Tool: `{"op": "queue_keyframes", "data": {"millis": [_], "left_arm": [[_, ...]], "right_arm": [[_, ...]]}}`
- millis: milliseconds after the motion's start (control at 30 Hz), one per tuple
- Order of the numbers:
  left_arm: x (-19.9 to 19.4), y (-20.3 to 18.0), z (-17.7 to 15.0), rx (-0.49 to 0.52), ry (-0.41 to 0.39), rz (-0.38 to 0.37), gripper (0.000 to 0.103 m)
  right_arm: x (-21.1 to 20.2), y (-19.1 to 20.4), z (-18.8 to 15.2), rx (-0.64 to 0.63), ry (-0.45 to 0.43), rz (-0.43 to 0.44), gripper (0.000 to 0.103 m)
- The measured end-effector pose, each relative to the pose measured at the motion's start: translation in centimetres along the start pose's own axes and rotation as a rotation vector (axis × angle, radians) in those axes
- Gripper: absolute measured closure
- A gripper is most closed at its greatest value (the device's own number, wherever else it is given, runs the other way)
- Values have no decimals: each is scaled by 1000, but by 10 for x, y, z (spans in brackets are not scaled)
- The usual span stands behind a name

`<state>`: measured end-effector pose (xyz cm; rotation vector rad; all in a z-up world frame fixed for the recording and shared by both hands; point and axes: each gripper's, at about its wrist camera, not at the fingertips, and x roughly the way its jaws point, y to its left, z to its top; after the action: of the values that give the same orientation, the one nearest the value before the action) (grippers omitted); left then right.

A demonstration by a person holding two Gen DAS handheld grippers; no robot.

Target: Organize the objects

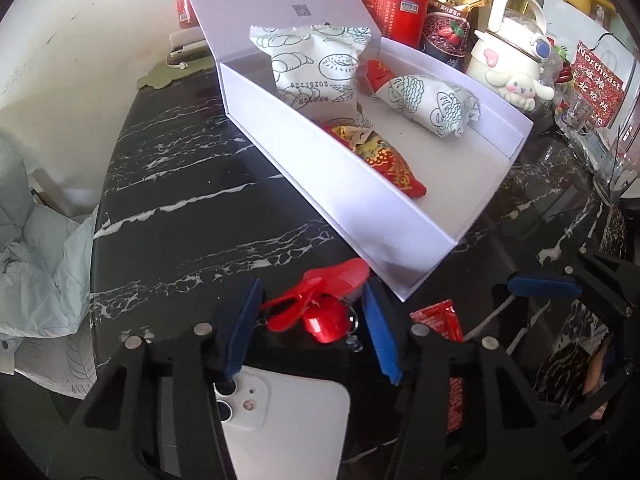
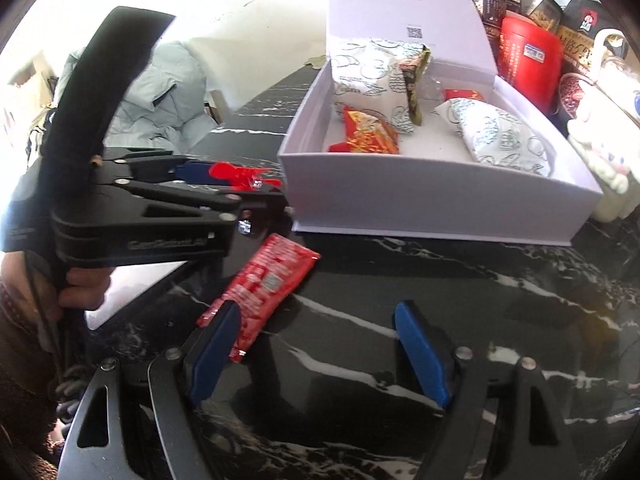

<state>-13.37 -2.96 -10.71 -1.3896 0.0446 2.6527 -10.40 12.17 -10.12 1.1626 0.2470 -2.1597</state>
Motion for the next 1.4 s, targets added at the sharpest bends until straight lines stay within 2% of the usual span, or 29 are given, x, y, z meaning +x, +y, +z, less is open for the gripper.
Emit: {"op": "queue_keyframes", "data": {"millis": [33, 167, 333, 400, 467, 533, 733, 1100, 1400], "left_arm": [[0, 1, 0, 1, -4, 0, 58], [0, 0, -1, 23, -12, 11, 60], [-3, -1, -5, 43, -26, 36, 60], [-3, 0, -5, 43, -29, 42, 60], [-4, 2, -6, 37, -30, 39, 60], [-4, 3, -6, 30, -27, 30, 60], [-7, -7, -9, 41, -20, -16, 61], [-22, -53, -28, 117, 6, -83, 61], [-31, -89, -46, 189, -6, -109, 61]], "right_arm": [[1, 3, 1, -4, 0, 8, 23], [7, 20, 8, -16, -4, 41, 23], [14, 35, 10, -55, -4, -42, 24], [13, 35, 9, -59, -8, -78, 33], [12, 32, 9, -51, -8, -113, 56], [9, 28, 8, -45, -3, -134, 71], [-5, 12, -7, -21, 4, -153, 71], [-33, -11, -43, 15, -6, -190, 71], [-58, -20, -76, 30, -26, -203, 71]]}}
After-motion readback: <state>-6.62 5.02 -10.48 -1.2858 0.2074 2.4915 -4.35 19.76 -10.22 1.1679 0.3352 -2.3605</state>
